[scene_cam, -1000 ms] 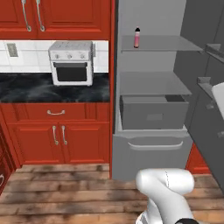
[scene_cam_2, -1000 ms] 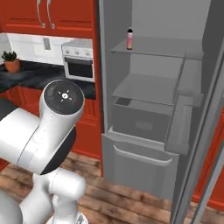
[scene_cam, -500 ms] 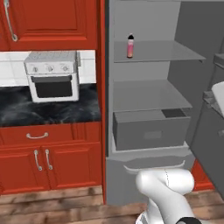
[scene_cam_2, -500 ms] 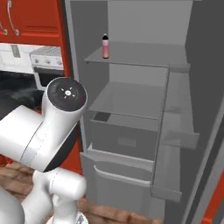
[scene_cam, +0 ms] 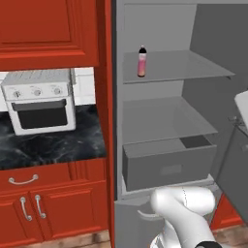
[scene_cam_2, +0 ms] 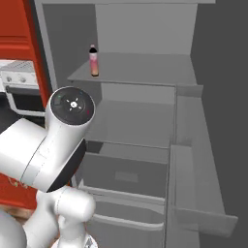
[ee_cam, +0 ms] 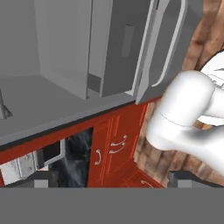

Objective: Open the fridge, grab two sodas, and place both sodas inside the bowl with ice on the dining counter.

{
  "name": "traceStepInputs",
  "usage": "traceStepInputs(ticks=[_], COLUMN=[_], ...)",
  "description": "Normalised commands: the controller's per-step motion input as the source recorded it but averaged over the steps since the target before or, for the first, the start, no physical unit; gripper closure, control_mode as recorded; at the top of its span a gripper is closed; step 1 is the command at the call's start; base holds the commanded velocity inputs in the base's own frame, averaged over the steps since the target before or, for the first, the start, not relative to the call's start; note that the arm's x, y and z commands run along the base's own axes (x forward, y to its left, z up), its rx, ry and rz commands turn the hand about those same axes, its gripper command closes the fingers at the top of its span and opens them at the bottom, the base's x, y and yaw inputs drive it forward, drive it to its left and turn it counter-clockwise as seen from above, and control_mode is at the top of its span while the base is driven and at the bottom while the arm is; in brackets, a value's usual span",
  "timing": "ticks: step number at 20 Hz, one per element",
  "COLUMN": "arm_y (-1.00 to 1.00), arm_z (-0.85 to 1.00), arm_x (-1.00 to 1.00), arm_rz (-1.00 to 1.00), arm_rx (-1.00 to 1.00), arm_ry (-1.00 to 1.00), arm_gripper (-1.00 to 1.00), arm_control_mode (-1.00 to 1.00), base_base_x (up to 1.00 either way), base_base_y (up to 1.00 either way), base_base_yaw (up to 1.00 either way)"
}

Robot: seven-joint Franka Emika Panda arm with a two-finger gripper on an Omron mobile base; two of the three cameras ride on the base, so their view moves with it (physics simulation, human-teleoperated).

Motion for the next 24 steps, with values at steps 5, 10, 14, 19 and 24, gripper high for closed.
traceStepInputs(ticks=[5, 10, 14, 19, 24], arm_y=[0.00, 0.00, 0.26, 0.19, 0.35], arm_z=[0.00, 0.00, -0.01, 0.14, 0.15], arm_x=[0.00, 0.00, 0.18, 0.03, 0.00], arm_rz=[0.00, 0.00, 0.05, 0.27, 0.33], arm_rx=[0.00, 0.00, 0.00, -0.01, -0.10], arm_ry=[0.00, 0.00, -0.10, -0.49, -0.58], arm_gripper=[-1.00, -1.00, -1.00, -1.00, -1.00], arm_control_mode=[1.00, 1.00, -1.00, -1.00, -1.00], base_base_x=[0.71, 0.43, 0.02, 0.00, 0.00], base_base_y=[0.00, 0.00, 0.00, 0.00, 0.00], base_base_yaw=[-0.09, -0.06, 0.00, 0.00, 0.00])
